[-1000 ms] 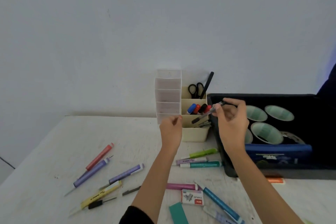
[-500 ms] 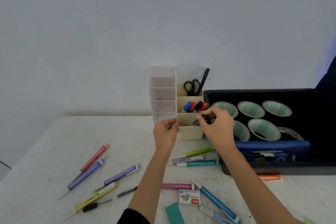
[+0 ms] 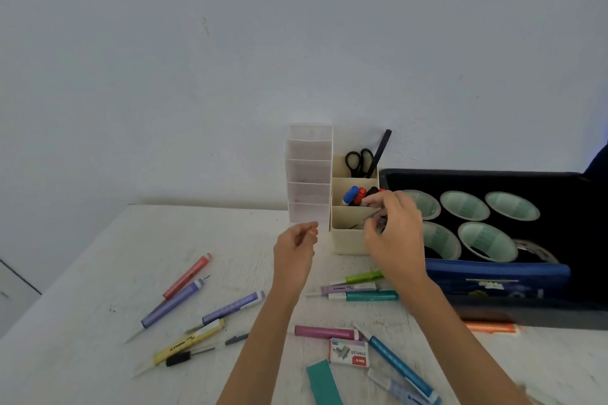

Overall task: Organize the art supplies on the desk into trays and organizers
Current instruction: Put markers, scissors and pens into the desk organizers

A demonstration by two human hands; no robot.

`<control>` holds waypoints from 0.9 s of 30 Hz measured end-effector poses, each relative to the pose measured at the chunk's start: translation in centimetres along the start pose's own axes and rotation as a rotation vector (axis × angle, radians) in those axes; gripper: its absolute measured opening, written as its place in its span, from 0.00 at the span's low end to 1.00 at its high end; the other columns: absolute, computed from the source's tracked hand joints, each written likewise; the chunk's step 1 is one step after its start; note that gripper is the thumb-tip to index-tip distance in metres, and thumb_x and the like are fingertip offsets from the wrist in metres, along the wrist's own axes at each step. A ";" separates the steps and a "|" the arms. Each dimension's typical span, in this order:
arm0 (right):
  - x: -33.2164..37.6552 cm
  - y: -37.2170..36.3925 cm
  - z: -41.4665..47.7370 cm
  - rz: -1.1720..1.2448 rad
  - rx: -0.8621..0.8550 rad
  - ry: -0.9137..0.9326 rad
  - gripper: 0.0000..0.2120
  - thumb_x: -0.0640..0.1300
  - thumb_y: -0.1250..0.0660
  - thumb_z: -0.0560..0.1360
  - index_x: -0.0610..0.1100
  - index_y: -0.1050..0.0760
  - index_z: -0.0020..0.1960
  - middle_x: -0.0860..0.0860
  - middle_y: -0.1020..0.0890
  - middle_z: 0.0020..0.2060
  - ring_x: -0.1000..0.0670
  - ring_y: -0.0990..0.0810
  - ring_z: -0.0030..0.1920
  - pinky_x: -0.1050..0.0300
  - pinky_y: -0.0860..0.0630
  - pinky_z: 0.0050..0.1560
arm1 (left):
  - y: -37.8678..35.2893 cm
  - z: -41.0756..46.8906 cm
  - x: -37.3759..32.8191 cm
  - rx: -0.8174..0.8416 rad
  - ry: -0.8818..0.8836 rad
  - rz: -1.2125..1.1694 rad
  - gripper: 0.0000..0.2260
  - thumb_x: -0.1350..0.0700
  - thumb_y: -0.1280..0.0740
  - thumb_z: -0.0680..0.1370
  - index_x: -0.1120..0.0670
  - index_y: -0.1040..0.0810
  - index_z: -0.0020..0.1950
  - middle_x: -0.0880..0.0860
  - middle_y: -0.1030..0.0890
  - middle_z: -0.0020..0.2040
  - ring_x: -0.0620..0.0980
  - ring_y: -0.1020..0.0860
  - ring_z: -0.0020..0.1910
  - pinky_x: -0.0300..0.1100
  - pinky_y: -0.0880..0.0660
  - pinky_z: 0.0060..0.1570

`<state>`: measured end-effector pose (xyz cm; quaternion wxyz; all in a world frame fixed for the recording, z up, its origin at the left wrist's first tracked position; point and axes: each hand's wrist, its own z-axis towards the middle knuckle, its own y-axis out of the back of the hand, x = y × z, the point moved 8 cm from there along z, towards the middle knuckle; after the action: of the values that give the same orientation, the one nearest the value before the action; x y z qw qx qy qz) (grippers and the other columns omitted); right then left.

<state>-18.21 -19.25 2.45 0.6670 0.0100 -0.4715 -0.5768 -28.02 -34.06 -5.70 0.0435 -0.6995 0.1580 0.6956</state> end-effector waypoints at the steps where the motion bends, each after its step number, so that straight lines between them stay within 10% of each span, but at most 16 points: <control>1: 0.6 -0.6 -0.5 0.045 0.031 0.012 0.13 0.32 0.35 0.69 0.46 0.24 0.48 0.54 0.25 0.43 0.53 0.26 0.44 0.48 0.25 0.49 | 1.0 -0.3 0.0 -0.028 -0.006 -0.011 0.10 0.58 0.38 0.79 0.54 0.21 0.58 0.51 0.18 0.51 0.47 0.21 0.51 0.45 0.24 0.56; 13: 8.6 -14.5 -13.0 -0.159 0.908 0.393 0.14 0.50 0.37 0.76 0.49 0.24 0.60 0.50 0.25 0.56 0.49 0.31 0.57 0.54 0.35 0.55 | 16.0 -5.4 1.6 -0.392 0.017 -0.144 0.10 0.63 0.41 0.79 0.58 0.20 0.52 0.53 0.17 0.46 0.50 0.19 0.47 0.40 0.25 0.45; 19: 8.3 -15.2 -13.0 -0.157 0.940 0.411 0.09 0.48 0.33 0.74 0.50 0.20 0.53 0.53 0.22 0.50 0.52 0.30 0.54 0.58 0.35 0.52 | 18.3 -7.0 2.1 -0.463 0.027 -0.145 0.09 0.63 0.39 0.77 0.56 0.19 0.48 0.54 0.16 0.44 0.46 0.19 0.42 0.39 0.25 0.42; 27: 5.2 -9.3 -7.0 0.488 0.799 -0.097 0.04 0.41 0.28 0.71 0.48 0.19 0.44 0.53 0.16 0.41 0.55 0.18 0.42 0.62 0.21 0.47 | 14.1 -5.0 1.5 -0.380 0.024 -0.171 0.09 0.63 0.40 0.78 0.58 0.20 0.52 0.52 0.16 0.44 0.47 0.19 0.47 0.38 0.25 0.43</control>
<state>-21.37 -30.16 -3.44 0.7043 0.1278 -0.6757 -0.1762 -27.22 -49.09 -4.83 -0.0325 -0.7144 -0.0354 0.6981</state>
